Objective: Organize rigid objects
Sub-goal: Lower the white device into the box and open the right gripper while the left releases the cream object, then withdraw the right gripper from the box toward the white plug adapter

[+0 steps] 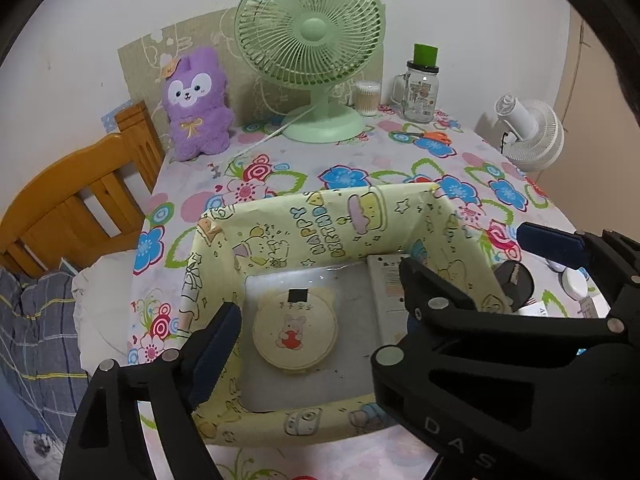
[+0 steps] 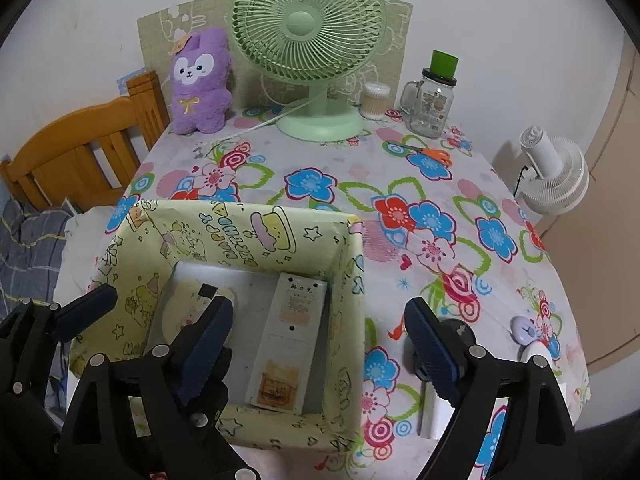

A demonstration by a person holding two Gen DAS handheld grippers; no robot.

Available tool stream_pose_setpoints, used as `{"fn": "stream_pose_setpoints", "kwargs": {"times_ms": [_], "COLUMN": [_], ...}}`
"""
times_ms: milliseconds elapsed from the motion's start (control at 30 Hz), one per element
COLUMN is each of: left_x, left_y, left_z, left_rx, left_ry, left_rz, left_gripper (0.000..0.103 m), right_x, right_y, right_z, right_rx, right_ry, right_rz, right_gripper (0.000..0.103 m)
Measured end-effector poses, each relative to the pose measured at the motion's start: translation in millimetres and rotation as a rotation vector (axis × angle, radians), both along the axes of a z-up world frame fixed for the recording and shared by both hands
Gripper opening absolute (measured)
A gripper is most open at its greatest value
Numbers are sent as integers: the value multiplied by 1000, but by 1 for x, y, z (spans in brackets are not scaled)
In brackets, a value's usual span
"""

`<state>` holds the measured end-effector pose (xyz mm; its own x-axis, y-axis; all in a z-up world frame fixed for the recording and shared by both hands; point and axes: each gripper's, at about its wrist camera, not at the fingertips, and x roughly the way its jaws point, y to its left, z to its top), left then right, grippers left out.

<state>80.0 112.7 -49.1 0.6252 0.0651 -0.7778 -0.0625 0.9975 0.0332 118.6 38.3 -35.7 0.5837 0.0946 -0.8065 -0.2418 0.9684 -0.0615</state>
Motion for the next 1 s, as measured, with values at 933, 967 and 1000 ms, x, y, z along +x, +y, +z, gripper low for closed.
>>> {"fn": "stream_pose_setpoints", "kwargs": {"times_ms": [933,967,1000], "left_x": [-28,-28,-29], "left_y": [-67,-69,-73], "left_z": [27,27,28], "left_rx": [33,31,28], "left_ry": [-95,-96,-97], "left_rz": [-34,-38,-44], "left_gripper": [87,88,88], "right_x": [-35,-36,-38], "right_y": [-64,-67,-70], "right_z": [32,32,33], "right_rx": [36,34,30], "right_ry": [-98,-101,-105], "right_rz": [4,4,1], "right_gripper": [91,91,91]}}
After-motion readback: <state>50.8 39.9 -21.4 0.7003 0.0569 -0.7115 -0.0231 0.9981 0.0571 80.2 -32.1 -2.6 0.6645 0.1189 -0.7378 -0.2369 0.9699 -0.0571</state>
